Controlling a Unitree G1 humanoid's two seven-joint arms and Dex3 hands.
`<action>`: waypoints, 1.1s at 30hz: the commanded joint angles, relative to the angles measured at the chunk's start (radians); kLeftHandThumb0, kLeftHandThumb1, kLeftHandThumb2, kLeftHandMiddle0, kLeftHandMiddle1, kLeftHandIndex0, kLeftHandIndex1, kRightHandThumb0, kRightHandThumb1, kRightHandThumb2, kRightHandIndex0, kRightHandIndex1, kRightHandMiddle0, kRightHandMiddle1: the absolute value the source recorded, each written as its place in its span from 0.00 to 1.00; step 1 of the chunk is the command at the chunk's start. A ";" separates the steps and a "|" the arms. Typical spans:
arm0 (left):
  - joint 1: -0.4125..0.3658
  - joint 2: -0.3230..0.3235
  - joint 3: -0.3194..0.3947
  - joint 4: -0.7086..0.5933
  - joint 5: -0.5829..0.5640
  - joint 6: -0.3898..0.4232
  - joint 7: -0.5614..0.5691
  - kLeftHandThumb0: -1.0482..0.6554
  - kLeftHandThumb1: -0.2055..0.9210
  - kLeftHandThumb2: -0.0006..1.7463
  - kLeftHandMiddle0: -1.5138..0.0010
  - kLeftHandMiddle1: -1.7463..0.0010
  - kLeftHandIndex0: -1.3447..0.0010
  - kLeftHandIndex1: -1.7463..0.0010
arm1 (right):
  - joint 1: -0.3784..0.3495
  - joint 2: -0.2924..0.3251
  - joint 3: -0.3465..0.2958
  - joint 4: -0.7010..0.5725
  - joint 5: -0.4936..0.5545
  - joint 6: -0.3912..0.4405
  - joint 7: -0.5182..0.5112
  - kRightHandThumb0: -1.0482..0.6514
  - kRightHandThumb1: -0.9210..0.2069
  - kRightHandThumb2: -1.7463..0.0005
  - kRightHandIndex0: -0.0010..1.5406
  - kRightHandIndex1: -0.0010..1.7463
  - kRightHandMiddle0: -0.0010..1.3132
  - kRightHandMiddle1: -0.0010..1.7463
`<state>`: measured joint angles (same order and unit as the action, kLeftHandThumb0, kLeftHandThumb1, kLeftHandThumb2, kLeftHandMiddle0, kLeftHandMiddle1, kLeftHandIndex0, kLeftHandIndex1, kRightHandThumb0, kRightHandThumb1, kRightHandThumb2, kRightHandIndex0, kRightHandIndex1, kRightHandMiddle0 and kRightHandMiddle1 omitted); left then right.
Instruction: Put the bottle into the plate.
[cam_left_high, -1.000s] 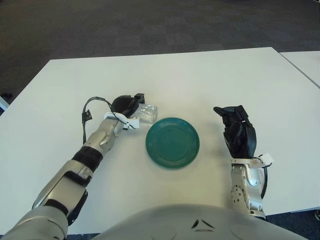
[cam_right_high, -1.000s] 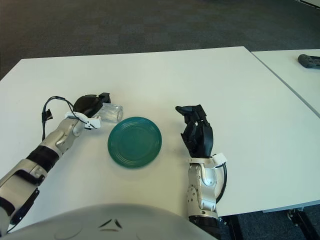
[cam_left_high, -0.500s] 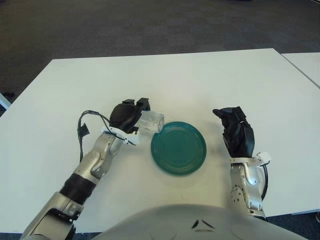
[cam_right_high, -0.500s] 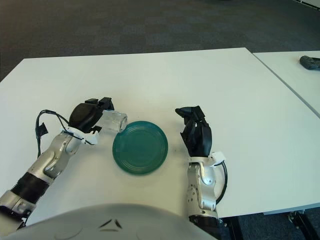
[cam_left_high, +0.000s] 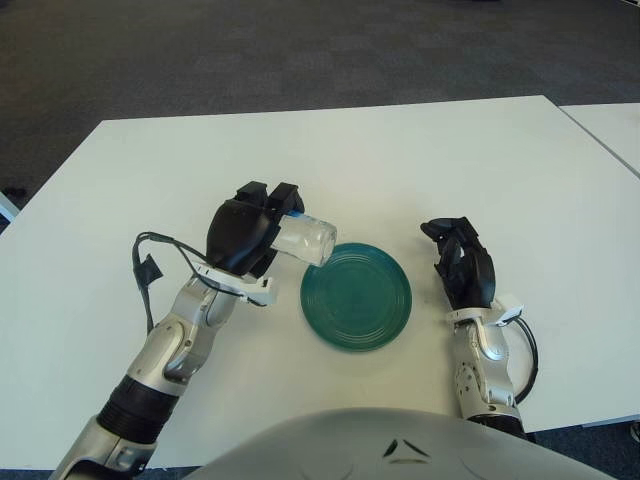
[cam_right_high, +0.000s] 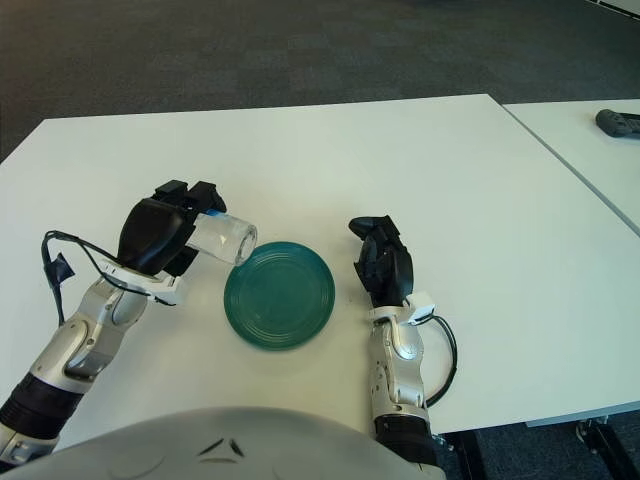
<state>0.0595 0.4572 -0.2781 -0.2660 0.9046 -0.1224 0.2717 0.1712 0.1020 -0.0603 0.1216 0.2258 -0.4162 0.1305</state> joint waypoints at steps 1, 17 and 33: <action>-0.007 -0.009 0.017 -0.012 0.015 -0.024 0.036 0.61 0.15 0.97 0.41 0.04 0.51 0.00 | -0.021 -0.001 -0.008 0.020 -0.015 -0.020 -0.008 0.24 0.02 0.65 0.39 0.63 0.35 0.69; 0.023 -0.051 0.011 -0.016 -0.025 -0.102 0.028 0.61 0.13 0.97 0.39 0.07 0.50 0.00 | -0.025 0.007 -0.001 0.043 -0.045 -0.034 -0.026 0.24 0.02 0.64 0.39 0.64 0.35 0.71; -0.045 -0.076 -0.056 0.074 0.017 -0.141 -0.040 0.61 0.12 0.98 0.38 0.06 0.49 0.00 | -0.013 0.012 0.022 0.020 -0.005 -0.006 0.021 0.24 0.02 0.65 0.40 0.64 0.33 0.71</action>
<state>0.0488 0.3851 -0.3308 -0.1895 0.9150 -0.2631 0.2464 0.1532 0.1057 -0.0421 0.1554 0.2090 -0.4305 0.1466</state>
